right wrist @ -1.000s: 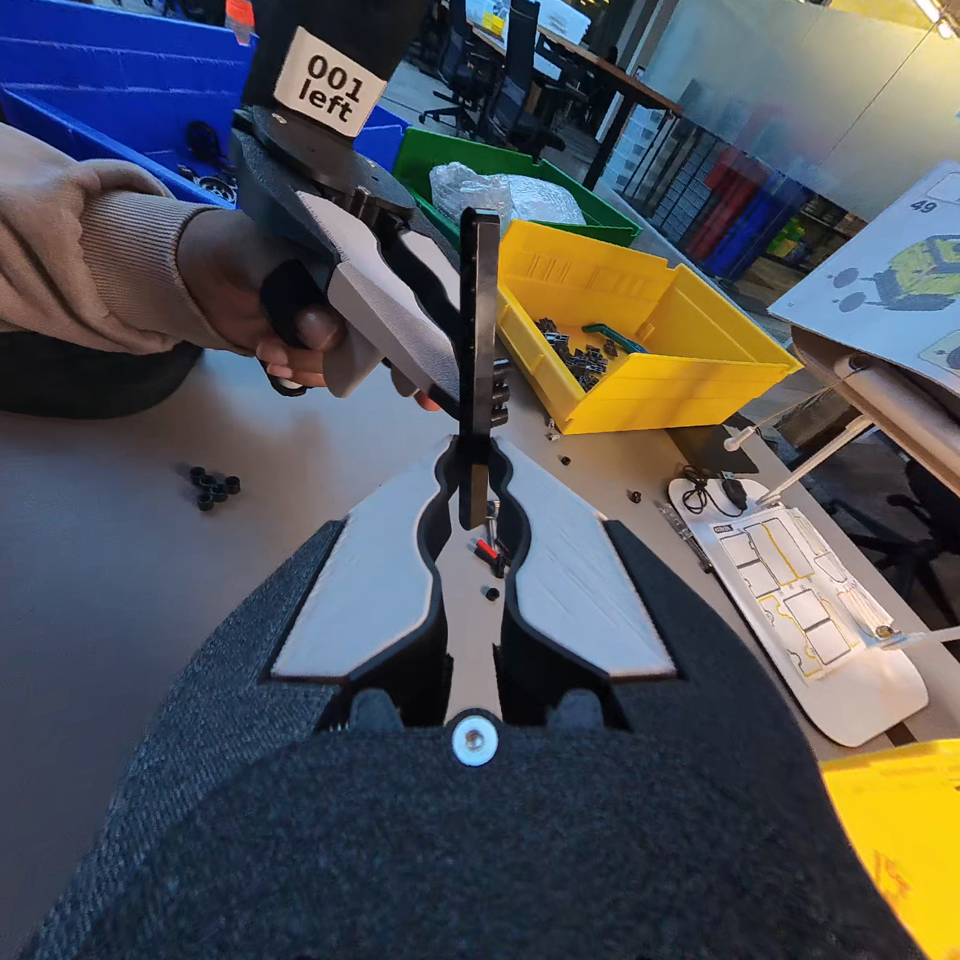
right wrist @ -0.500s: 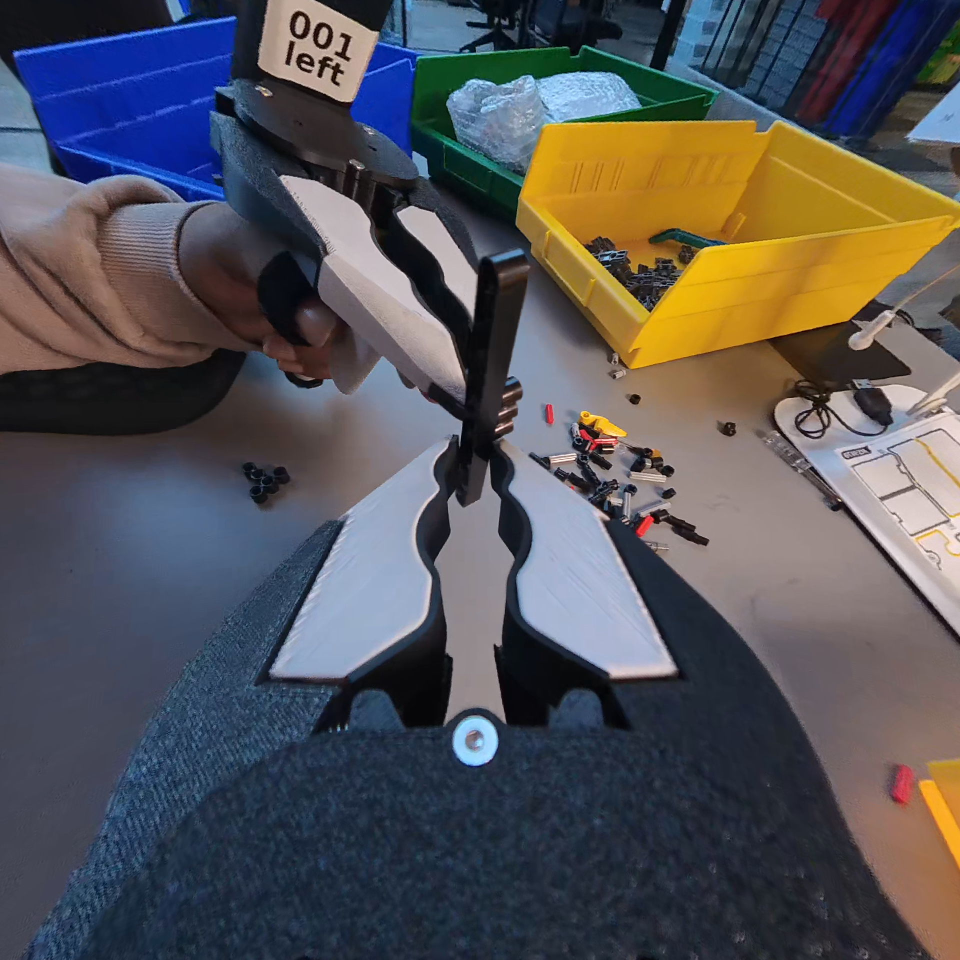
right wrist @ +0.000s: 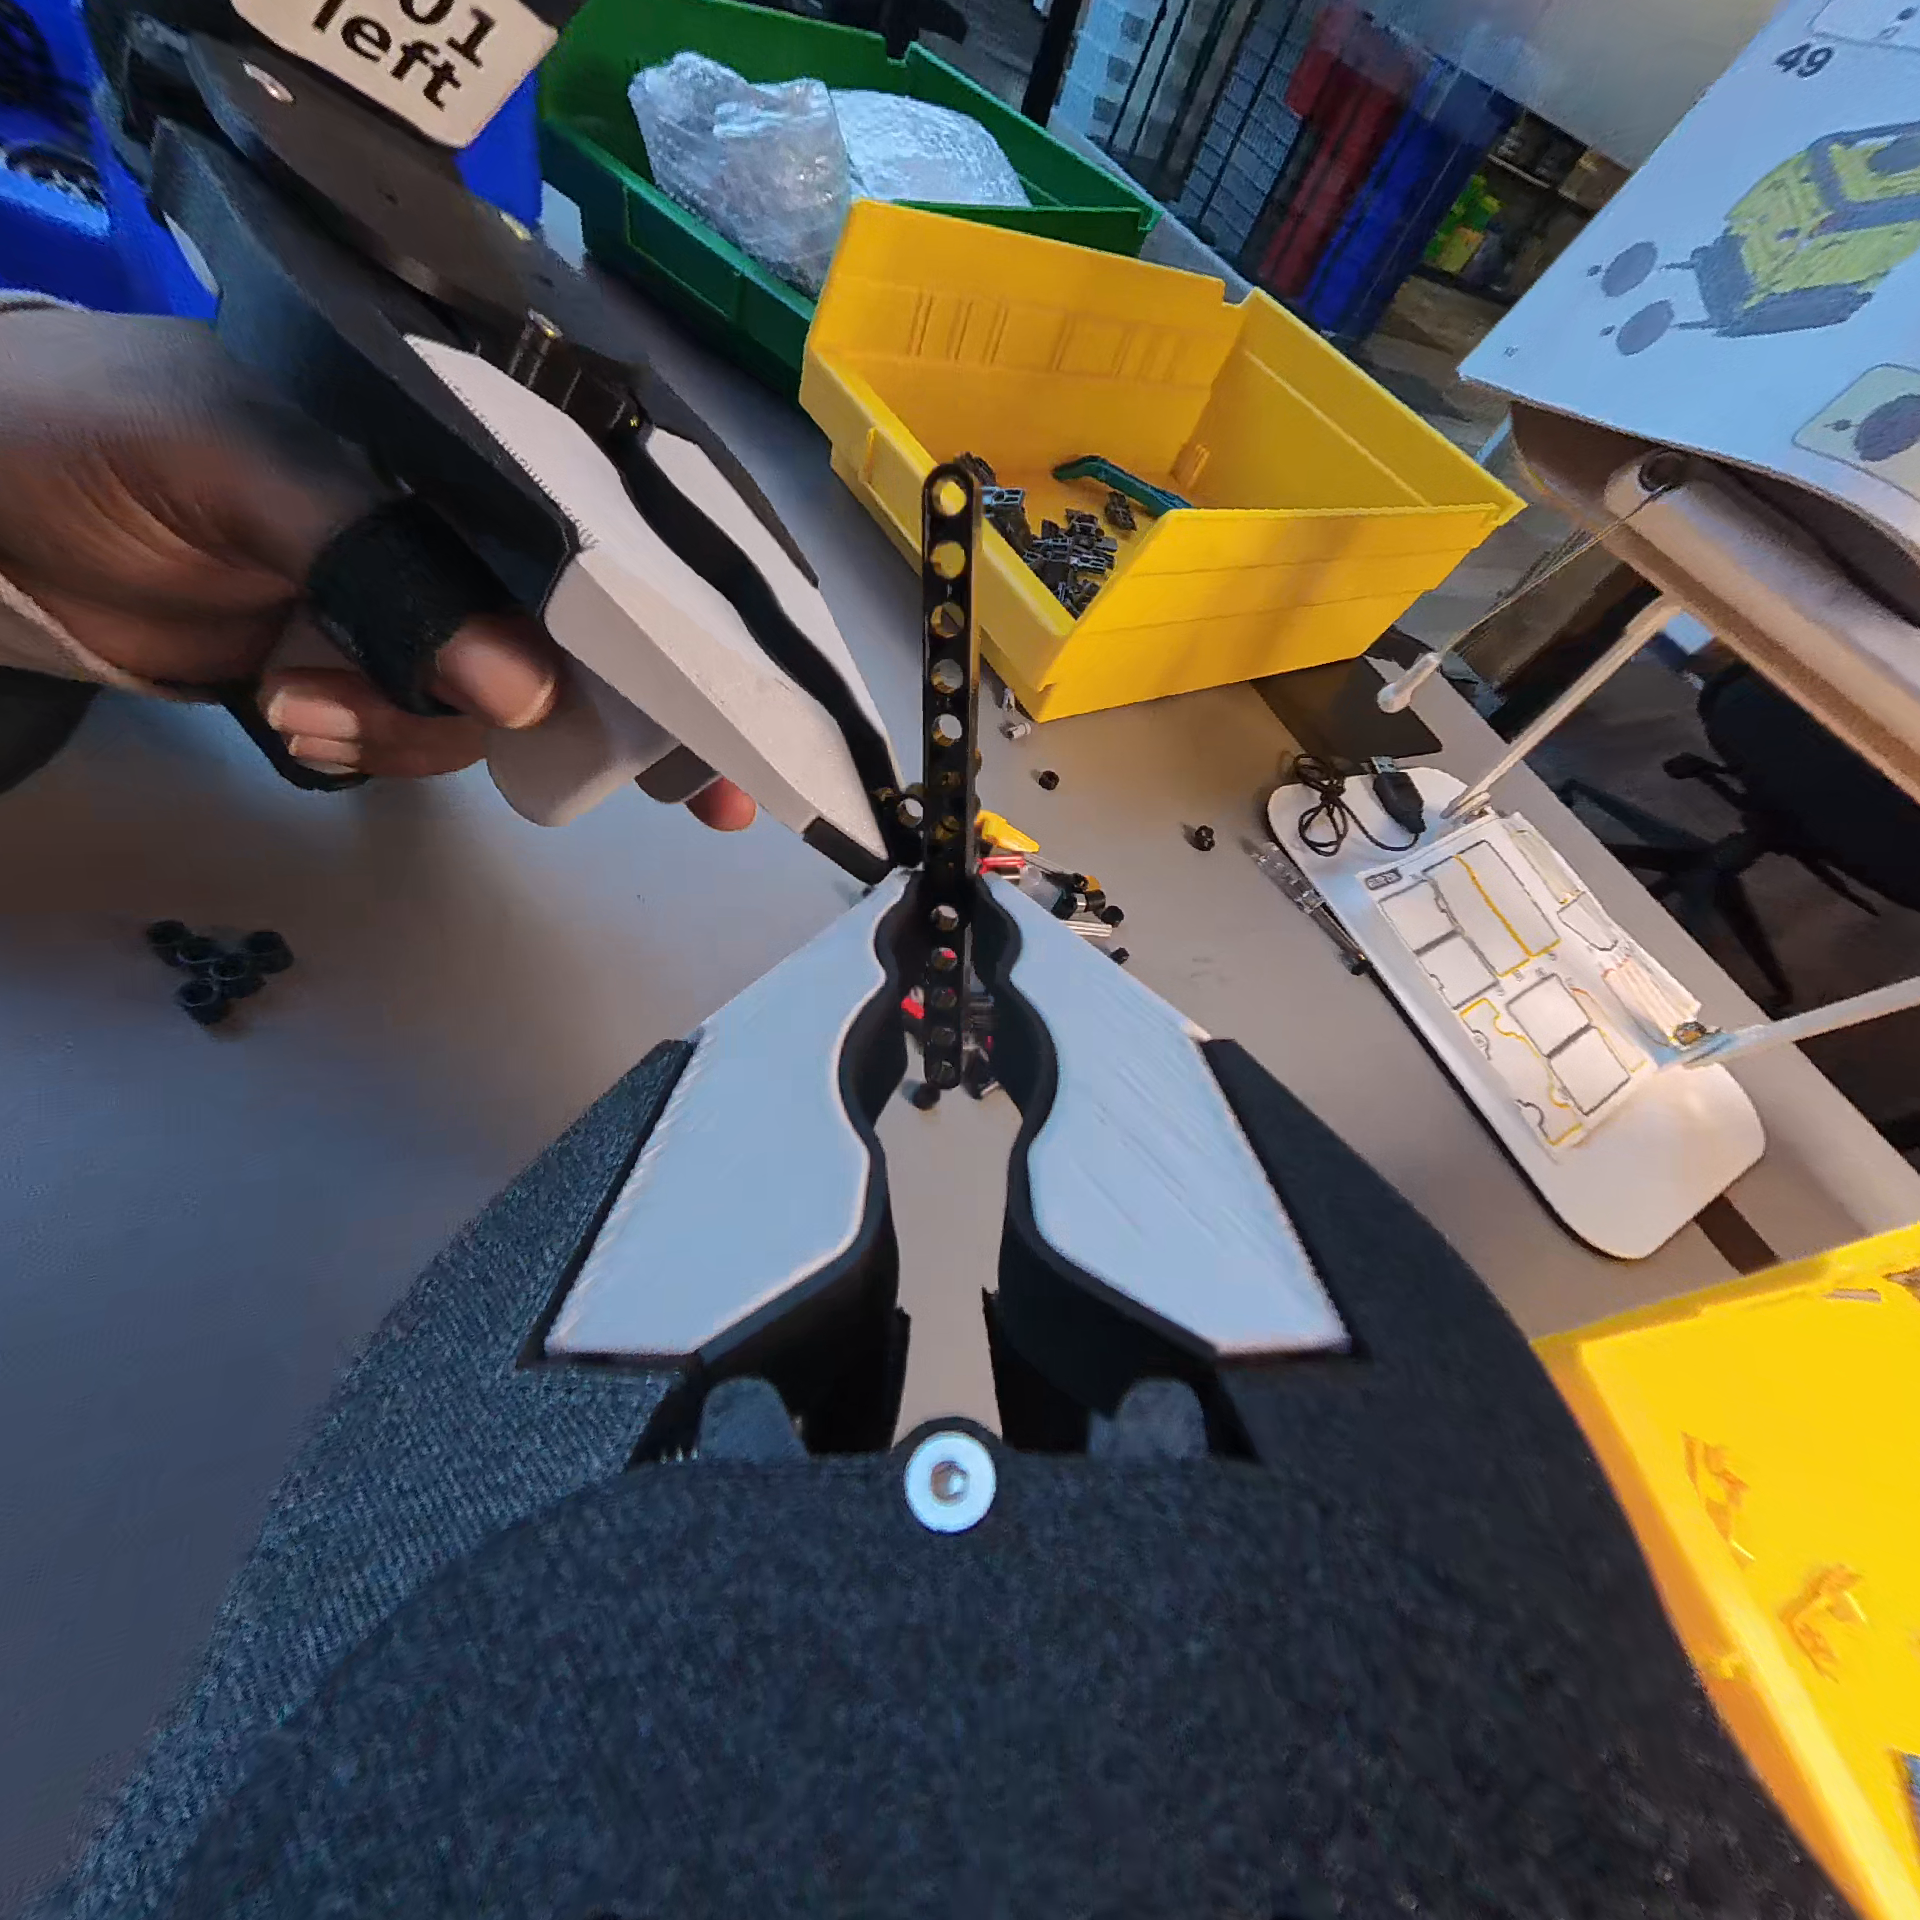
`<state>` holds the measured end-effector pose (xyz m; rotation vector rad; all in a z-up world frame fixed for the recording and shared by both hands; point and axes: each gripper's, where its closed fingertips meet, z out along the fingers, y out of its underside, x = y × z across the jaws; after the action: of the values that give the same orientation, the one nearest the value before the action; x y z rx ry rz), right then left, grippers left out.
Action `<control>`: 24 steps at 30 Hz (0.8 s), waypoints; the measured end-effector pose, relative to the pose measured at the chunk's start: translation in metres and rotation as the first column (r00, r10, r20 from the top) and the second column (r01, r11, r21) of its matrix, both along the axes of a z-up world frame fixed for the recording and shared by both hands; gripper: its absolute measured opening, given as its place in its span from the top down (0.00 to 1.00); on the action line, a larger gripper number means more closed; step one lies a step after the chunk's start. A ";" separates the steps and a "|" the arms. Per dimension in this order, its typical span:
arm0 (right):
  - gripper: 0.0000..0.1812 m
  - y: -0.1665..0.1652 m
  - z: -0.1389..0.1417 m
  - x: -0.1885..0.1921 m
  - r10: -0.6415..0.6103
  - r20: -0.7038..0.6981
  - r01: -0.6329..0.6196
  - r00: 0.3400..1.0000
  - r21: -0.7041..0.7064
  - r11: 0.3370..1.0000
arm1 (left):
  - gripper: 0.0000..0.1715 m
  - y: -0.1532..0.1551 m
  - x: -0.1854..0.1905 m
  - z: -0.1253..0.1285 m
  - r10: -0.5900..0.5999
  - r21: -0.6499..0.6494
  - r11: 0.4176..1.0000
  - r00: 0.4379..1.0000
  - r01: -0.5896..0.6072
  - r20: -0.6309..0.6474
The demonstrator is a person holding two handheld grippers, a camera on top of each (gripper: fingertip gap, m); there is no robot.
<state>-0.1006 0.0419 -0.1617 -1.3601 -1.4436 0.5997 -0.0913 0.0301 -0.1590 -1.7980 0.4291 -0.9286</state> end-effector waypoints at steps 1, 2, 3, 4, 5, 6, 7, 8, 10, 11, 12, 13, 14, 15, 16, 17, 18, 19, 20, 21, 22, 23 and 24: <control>0.97 0.000 0.000 0.000 -0.002 0.012 0.001 1.000 0.028 1.000 | 0.94 0.000 0.000 -0.001 -0.001 0.002 1.000 1.000 0.001 -0.006; 0.97 0.000 -0.001 0.001 -0.003 0.026 0.002 1.000 0.050 0.999 | 0.93 -0.001 0.001 -0.001 -0.003 0.000 1.000 1.000 0.003 -0.005; 0.97 -0.001 -0.002 0.000 0.003 0.043 -0.005 0.999 0.066 0.998 | 0.92 -0.001 0.001 0.000 -0.005 -0.002 1.000 1.000 0.005 0.008; 0.97 -0.004 -0.006 0.000 0.014 0.067 -0.019 0.998 0.069 0.997 | 0.89 -0.001 0.001 0.003 -0.013 -0.005 1.000 0.999 0.014 0.041; 0.97 -0.005 -0.008 0.000 0.017 0.077 -0.024 0.997 0.080 0.997 | 0.87 -0.002 0.001 0.004 -0.027 -0.022 0.999 0.997 0.029 0.076; 0.97 -0.006 -0.009 -0.001 0.019 0.086 -0.027 0.996 0.092 0.995 | 0.88 -0.003 0.001 0.002 -0.038 -0.047 0.998 0.995 0.042 0.091; 0.97 -0.008 -0.010 -0.001 0.024 0.100 -0.033 0.995 0.098 0.995 | 0.89 -0.003 0.000 0.000 -0.047 -0.058 0.997 0.995 0.053 0.093; 0.97 -0.009 -0.010 -0.001 0.026 0.102 -0.037 0.994 0.101 0.994 | 0.89 -0.004 -0.001 0.000 -0.052 -0.060 0.997 0.994 0.058 0.097; 0.97 -0.010 -0.008 -0.001 0.034 0.085 -0.041 0.996 0.082 0.996 | 0.90 -0.006 -0.001 0.001 -0.068 -0.058 0.996 0.994 0.073 0.088; 0.97 -0.011 -0.007 -0.001 0.041 0.073 -0.046 0.996 0.063 0.997 | 0.90 -0.008 -0.001 0.002 -0.087 -0.053 0.994 0.993 0.092 0.079; 0.97 -0.012 -0.004 -0.001 0.049 0.061 -0.052 0.997 0.045 0.998 | 0.90 -0.011 -0.001 0.003 -0.109 -0.045 0.993 0.991 0.113 0.076; 0.97 -0.013 -0.002 -0.001 0.053 0.051 -0.055 0.997 0.035 0.998 | 0.92 -0.012 -0.002 0.004 -0.122 -0.039 0.991 0.990 0.126 0.077; 0.97 -0.014 0.000 0.000 0.062 0.049 -0.063 0.997 0.034 0.997 | 0.92 -0.014 -0.002 0.004 -0.133 -0.037 0.990 0.988 0.137 0.080; 0.97 -0.015 0.000 0.000 0.068 0.055 -0.071 0.996 0.042 0.997 | 0.92 -0.014 -0.002 0.004 -0.136 -0.039 0.989 0.987 0.139 0.080; 0.97 -0.015 -0.001 0.001 0.068 0.066 -0.072 0.995 0.063 0.995 | 0.92 -0.014 -0.001 0.003 -0.133 -0.042 0.990 0.988 0.136 0.073; 0.97 -0.015 -0.001 0.001 0.067 0.078 -0.074 0.995 0.082 0.994 | 0.93 -0.013 -0.001 0.002 -0.126 -0.044 0.991 0.990 0.129 0.059; 0.97 -0.015 -0.002 0.001 0.067 0.087 -0.075 0.994 0.099 0.992 | 0.94 -0.013 -0.001 0.000 -0.120 -0.048 0.991 0.992 0.122 0.043; 0.97 -0.016 -0.002 0.001 0.066 0.092 -0.076 0.994 0.114 0.991 | 0.95 -0.012 -0.002 -0.001 -0.107 -0.051 0.993 0.994 0.109 0.033; 0.96 -0.016 -0.002 0.001 0.061 0.091 -0.073 0.994 0.136 0.988 | 0.95 -0.010 -0.004 -0.001 -0.091 -0.051 0.994 0.995 0.093 0.032; 0.96 -0.015 -0.001 0.000 0.054 0.090 -0.068 0.994 0.168 0.983 | 0.96 -0.009 -0.005 0.000 -0.079 -0.053 0.995 0.996 0.081 0.039; 0.97 -0.015 0.001 0.000 0.041 0.088 -0.059 0.995 0.211 0.976 | 0.96 -0.008 -0.005 0.000 -0.071 -0.054 0.996 0.996 0.073 0.049; 0.97 -0.014 0.002 -0.001 0.029 0.085 -0.050 0.996 0.260 0.964 | 0.96 -0.007 -0.006 0.000 -0.063 -0.056 0.996 0.996 0.066 0.057; 0.97 -0.012 0.003 -0.002 0.016 0.082 -0.041 0.997 0.317 0.947 | 0.96 -0.006 -0.006 0.000 -0.055 -0.060 0.996 0.996 0.059 0.065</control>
<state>-0.1022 0.0294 -0.1587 -1.1182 -1.5499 0.3149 -0.0969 0.0236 -0.1586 -1.8149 0.4176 -1.0451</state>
